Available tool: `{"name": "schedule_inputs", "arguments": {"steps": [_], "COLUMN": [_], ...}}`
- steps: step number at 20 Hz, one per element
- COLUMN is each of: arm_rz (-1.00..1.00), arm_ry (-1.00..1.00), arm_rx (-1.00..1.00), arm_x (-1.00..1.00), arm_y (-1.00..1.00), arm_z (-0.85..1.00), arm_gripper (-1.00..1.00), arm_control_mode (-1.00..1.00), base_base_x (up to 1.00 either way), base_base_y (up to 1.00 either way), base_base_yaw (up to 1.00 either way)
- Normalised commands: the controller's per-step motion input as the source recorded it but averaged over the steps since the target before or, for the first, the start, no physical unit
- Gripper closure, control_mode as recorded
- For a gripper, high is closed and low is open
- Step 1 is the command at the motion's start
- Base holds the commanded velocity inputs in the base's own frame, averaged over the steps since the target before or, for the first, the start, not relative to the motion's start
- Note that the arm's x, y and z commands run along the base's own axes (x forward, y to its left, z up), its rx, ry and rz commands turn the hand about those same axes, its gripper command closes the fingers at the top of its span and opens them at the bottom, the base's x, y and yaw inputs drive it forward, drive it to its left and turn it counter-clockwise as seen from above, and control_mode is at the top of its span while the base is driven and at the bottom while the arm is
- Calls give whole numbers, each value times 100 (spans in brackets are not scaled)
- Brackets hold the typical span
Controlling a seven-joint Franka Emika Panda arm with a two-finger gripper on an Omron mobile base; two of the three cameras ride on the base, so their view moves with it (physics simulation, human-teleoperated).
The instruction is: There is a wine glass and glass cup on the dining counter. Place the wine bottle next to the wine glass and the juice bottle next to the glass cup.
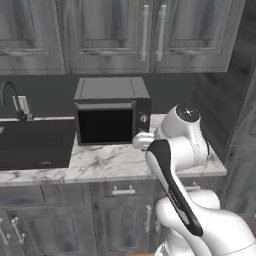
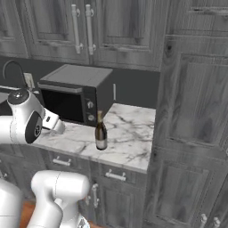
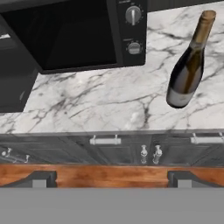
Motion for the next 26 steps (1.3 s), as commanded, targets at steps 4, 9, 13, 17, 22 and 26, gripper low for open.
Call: {"name": "schedule_inputs", "arguments": {"steps": [4,9,13,17,22,26], "arm_rz": [0,0,0,0,0,0], "arm_ry": [0,0,0,0,0,0], "arm_rx": [0,0,0,0,0,0], "arm_x": [0,0,0,0,0,0], "arm_y": [0,0,0,0,0,0], "arm_z": [0,0,0,0,0,0], "arm_gripper": [-100,-100,-100,-100,-100,-100], "arm_control_mode": [100,100,100,100,100,100], "base_base_x": [35,37,37,19,0,0], "base_base_y": [-12,-10,-6,-1,0,0], "base_base_yaw": [0,0,0,0,0,0]}}
